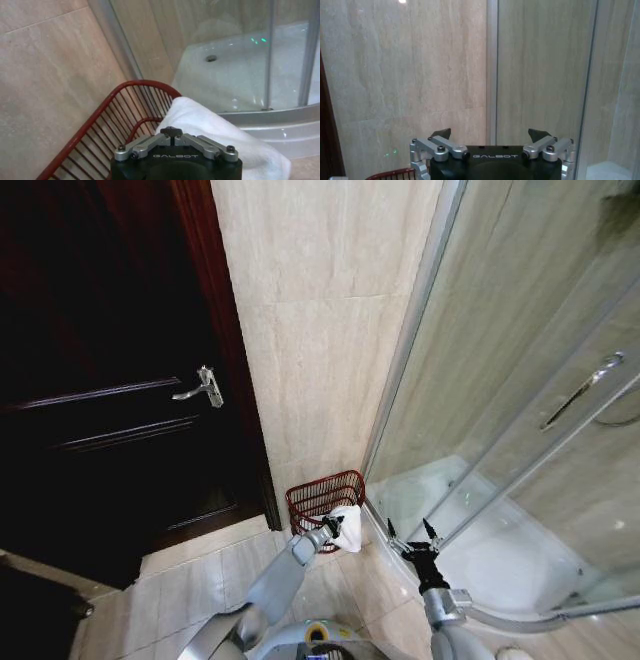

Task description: Discard the used towel into the hamper.

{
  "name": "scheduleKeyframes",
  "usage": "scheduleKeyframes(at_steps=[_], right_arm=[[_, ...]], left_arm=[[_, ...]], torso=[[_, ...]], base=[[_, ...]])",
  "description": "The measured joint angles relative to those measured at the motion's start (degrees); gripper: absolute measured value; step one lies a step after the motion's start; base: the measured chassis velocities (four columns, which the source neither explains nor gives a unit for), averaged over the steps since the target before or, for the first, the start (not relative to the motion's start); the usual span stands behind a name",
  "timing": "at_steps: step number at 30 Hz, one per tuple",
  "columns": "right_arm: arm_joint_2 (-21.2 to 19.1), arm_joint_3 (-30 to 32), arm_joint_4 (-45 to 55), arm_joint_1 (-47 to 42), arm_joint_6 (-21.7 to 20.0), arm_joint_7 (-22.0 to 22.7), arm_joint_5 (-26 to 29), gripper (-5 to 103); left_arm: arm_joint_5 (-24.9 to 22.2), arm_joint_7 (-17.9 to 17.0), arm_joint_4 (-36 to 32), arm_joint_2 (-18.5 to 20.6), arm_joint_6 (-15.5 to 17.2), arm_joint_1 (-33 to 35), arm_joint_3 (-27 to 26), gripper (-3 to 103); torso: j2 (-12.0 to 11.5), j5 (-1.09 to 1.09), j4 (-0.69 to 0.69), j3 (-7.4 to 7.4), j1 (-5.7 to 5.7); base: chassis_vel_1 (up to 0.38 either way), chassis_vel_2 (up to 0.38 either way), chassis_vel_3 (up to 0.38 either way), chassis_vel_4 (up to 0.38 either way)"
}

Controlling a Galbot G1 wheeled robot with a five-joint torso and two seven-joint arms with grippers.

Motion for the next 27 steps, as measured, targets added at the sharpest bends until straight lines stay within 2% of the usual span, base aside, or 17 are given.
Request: scheduleKeyframes(at_steps=[3,5,9,11,12,13,17,18,20,24,25,27], right_arm=[[0.0,-0.02,0.0,0.13,0.0,0.0,0.01,100],[0.0,-0.04,0.0,0.37,-0.01,-0.01,0.01,100],[0.0,-0.13,-0.11,0.42,-0.02,-0.04,0.01,100],[0.0,-0.15,-0.3,0.47,-0.03,-0.04,0.0,100],[0.0,-0.17,-0.48,0.55,-0.05,-0.04,0.0,100],[0.0,-0.17,-0.61,0.62,-0.05,-0.04,-0.01,100],[0.0,-0.18,-0.8,0.76,-0.06,-0.03,-0.06,100],[0.0,-0.18,-0.88,0.75,-0.07,-0.02,-0.07,100],[0.0,-0.17,-0.95,0.72,-0.07,-0.03,-0.07,100],[0.0,-0.04,-1.33,0.62,-0.06,0.0,0.06,100],[0.0,-0.04,-1.33,0.62,-0.06,0.0,0.06,100],[0.0,0.02,-1.51,0.63,-0.05,0.04,0.32,100]], left_arm=[[-0.02,-0.58,-0.01,0.0,0.46,-0.23,-0.07,0],[0.0,-2.82,0.5,0.0,1.34,-0.51,-0.1,0],[0.3,-3.3,0.59,0.02,1.87,-0.61,-0.34,0],[-0.49,-2.33,-0.97,0.01,2.11,-0.22,0.01,0],[-2.28,-0.48,-2.71,0.0,2.29,0.42,0.73,-1],[-2.98,0.71,-3.33,-0.02,2.52,0.71,1.06,4],[-3.45,2.25,-2.64,-0.01,2.24,0.68,1.17,4],[-3.65,2.83,-2.09,0.01,2.14,0.68,1.19,20],[-3.76,2.97,-1.96,0.01,2.1,0.7,1.24,20],[-2.41,2.63,1.01,0.0,1.64,0.11,1.11,43],[-2.41,2.63,1.01,0.0,1.64,0.11,1.11,43],[-0.67,1.41,3.31,0.0,0.82,-0.59,0.61,53]], torso=[[0.0,0.0,0.0,0.0,0.0],[0.0,0.0,0.0,0.0,0.0],[0.0,0.01,0.01,0.0,0.0],[0.0,0.01,0.0,0.0,0.0],[0.0,0.0,0.0,0.0,0.0],[0.0,-0.02,-0.01,0.0,0.0],[0.0,0.01,0.0,0.0,0.0],[0.0,0.01,0.0,0.0,0.0],[0.0,0.0,0.0,0.0,0.0],[0.0,-0.01,0.0,0.0,0.0],[0.0,-0.01,0.0,0.0,0.0],[0.0,0.0,0.0,0.0,0.0]], base=[[0.0,0.0,0.0,0.0],[0.0,0.0,0.0,0.0],[0.0,0.0,0.0,0.0],[0.0,0.0,0.0,0.0],[0.0,0.0,0.0,0.0],[0.0,0.0,0.0,0.0],[0.0,0.0,0.0,0.0],[0.0,0.0,0.0,0.0],[0.0,0.0,0.0,0.0],[0.0,0.0,0.0,0.0],[0.0,0.0,0.0,0.0],[0.0,0.0,0.0,0.0]])
